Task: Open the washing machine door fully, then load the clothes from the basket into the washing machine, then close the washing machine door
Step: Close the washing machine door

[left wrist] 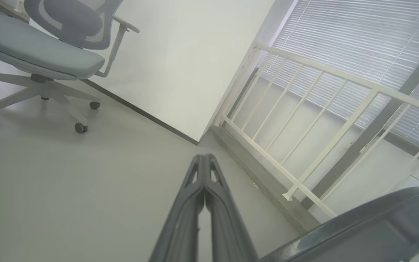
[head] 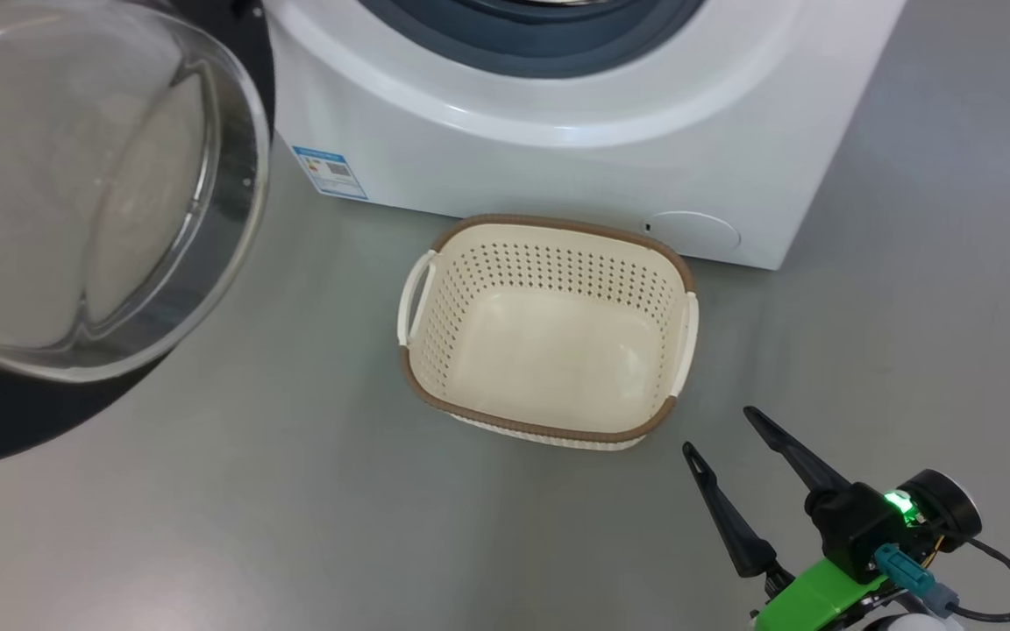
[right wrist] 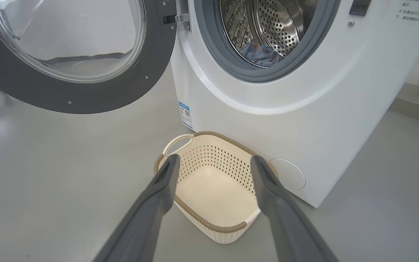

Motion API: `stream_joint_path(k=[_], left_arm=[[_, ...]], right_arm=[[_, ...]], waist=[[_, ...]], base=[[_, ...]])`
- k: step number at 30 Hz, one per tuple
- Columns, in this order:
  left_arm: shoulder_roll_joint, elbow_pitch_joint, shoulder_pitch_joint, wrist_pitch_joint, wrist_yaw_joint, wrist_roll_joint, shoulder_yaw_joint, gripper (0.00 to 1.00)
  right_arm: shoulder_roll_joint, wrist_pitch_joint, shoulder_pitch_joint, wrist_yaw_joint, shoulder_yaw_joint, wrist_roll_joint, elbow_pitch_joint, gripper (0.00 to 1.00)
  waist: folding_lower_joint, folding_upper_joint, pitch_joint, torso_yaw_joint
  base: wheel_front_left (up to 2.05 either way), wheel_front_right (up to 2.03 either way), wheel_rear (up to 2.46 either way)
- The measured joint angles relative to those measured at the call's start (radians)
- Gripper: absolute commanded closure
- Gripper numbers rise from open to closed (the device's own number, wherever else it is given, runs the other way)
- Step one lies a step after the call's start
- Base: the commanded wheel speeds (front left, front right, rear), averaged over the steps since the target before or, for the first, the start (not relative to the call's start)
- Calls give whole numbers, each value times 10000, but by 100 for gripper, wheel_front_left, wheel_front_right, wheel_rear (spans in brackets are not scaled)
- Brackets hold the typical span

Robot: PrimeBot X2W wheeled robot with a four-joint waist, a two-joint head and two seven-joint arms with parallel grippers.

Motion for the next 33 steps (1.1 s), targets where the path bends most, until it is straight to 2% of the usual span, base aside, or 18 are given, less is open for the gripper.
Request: stream_joint_path(k=[2, 6, 7, 12, 15, 24, 27, 33], left_arm=[[290, 913, -345, 303, -136, -167, 44, 100], [466, 2623, -1335, 1055, -222, -1020, 418, 100], [466, 2623, -1335, 1055, -222, -1020, 418, 100], [677, 4217, -2244, 2508, -196, -2380, 1231, 100], [796, 4778, -2656, 3014, -226, -2997, 1672, 100], [945, 5649, -3018, 4543, -391, -3565, 1793, 100], [924, 5687, -3184, 5381, -579, -3647, 1593, 100], [905, 5724, -3204, 6073, -648, -3651, 1298, 100]], right_arm=[[-4, 6, -104, 0, 19, 0, -8, 0], [-10, 4, -181, 0, 36, 0, -21, 0], [-10, 4, -181, 0, 36, 0, -21, 0], [-8, -8, -274, 0, 52, 0, 23, 0], [-8, -73, -303, 0, 46, 0, 52, 0], [48, -102, -304, 0, 48, -2, 136, 0], [58, -111, -305, 0, 48, -2, 176, 0], [73, -188, -305, 0, 50, -2, 265, 0]], waist=[[0, 0, 99, -135], [0, 0, 261, -387], [0, 0, 261, -387], [0, 0, 375, -660], [0, 0, 414, -754], [0, 0, 379, -775], [0, 0, 338, -758], [0, 0, 239, -756]], base=[[0, 0, 0], [0, 0, 0], [0, 0, 0], [0, 0, 0], [0, 0, 0], [0, 0, 0], [0, 0, 0], [0, 0, 0]])
